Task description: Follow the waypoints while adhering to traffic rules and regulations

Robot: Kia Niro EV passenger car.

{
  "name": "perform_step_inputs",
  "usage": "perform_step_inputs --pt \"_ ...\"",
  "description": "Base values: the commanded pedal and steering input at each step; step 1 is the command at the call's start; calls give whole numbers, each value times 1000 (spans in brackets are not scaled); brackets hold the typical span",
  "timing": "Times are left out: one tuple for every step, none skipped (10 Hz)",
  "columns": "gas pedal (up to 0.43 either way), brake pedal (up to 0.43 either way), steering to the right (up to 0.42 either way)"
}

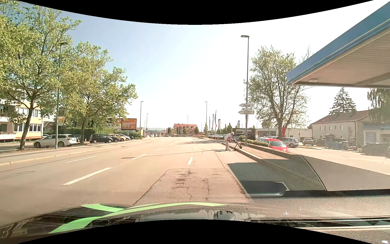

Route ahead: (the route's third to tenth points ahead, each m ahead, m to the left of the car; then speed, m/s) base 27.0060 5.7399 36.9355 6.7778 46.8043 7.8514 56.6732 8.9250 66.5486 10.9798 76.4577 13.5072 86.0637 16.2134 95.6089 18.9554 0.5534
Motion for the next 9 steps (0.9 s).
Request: perform_step_inputs --pt "0 55 7" --pt "0 55 7" --pt "0 55 7" --pt "0 55 7" --pt "0 55 7" --pt "0 55 7" --pt "0 55 7" --pt "0 55 7" --pt "0 55 7"
